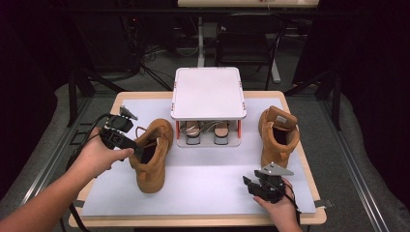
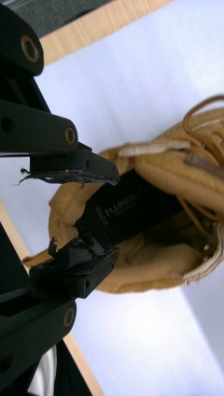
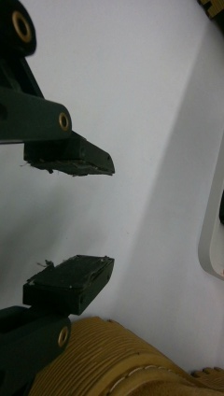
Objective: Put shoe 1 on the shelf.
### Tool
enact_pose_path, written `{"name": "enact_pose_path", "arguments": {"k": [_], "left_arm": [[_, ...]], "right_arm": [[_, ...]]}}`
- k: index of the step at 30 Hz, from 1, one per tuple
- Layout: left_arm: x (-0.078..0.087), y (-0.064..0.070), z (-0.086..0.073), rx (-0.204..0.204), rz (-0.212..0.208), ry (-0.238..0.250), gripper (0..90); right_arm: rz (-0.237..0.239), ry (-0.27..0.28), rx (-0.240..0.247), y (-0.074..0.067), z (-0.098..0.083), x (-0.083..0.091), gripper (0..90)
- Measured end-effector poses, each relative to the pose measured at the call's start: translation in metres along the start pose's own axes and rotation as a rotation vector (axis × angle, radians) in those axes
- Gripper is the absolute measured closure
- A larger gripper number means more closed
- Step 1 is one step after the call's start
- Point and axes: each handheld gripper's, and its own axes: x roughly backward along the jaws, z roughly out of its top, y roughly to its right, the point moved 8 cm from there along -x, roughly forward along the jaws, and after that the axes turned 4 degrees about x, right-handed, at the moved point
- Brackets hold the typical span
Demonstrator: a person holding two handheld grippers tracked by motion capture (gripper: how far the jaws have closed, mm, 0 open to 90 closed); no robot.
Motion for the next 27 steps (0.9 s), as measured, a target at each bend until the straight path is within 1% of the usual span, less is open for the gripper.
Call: {"name": "enact_pose_path", "arguments": {"k": [1,3,5,7,8,9,10,13,15,16,17,18,21,22,24,25,26,27], "left_arm": [[0.000,0.000,0.000,0.000,0.000,0.000,57.2],[0.001,-0.005,0.000,0.022,0.003,-0.011,55.4],[0.000,-0.006,-0.001,0.025,0.004,-0.019,52.5],[-0.001,-0.011,-0.001,0.034,0.022,-0.028,51.1],[-0.001,-0.011,-0.001,0.034,0.022,-0.028,50.5],[-0.001,-0.012,-0.001,0.038,0.025,-0.029,50.5],[-0.001,-0.015,0.000,0.048,0.030,-0.031,48.8],[-0.005,-0.020,0.001,0.066,0.043,-0.036,48.4],[-0.006,-0.022,0.001,0.068,0.045,-0.043,47.5],[-0.010,-0.024,0.001,0.081,0.051,-0.046,47.4],[-0.010,-0.024,0.001,0.081,0.051,-0.046,47.4],[-0.014,-0.025,0.003,0.092,0.053,-0.052,47.4],[-0.021,-0.028,0.004,0.104,0.059,-0.059,47.8],[-0.021,-0.028,0.004,0.104,0.059,-0.059,48.3],[-0.030,-0.029,0.005,0.108,0.065,-0.068,48.5],[-0.030,-0.029,0.005,0.108,0.065,-0.068,48.9],[-0.035,-0.029,0.005,0.109,0.071,-0.074,48.9],[-0.035,-0.029,0.005,0.109,0.071,-0.074,48.9]], "right_arm": [[0.000,0.000,0.000,0.000,0.000,0.000,47.3],[0.012,-0.006,0.001,-0.002,0.000,-0.001,45.2],[0.023,-0.006,0.004,-0.003,0.000,-0.001,42.5],[0.036,-0.019,0.012,-0.004,0.000,0.000,39.7],[0.036,-0.019,0.012,-0.004,0.000,0.000,39.7],[0.046,-0.021,0.002,-0.005,0.000,0.001,38.8],[0.050,-0.015,0.001,-0.006,0.001,0.001,38.8],[0.047,-0.012,0.007,-0.006,0.003,0.003,38.8],[0.050,-0.018,0.001,-0.007,0.002,0.004,38.8],[0.049,-0.020,0.003,-0.007,0.002,0.004,38.8],[0.049,-0.020,0.003,-0.007,0.002,0.004,38.8],[0.052,-0.028,0.002,-0.008,0.001,0.003,38.8],[0.046,-0.043,0.014,-0.009,0.000,0.003,40.3],[0.046,-0.043,0.014,-0.009,0.000,0.003,40.3],[0.056,-0.046,0.004,-0.009,0.000,0.003,41.2],[0.056,-0.046,0.004,-0.009,0.000,0.003,41.2],[0.066,-0.061,0.000,-0.010,-0.001,0.002,42.4],[0.066,-0.061,0.000,-0.010,-0.001,0.002,42.4]]}}
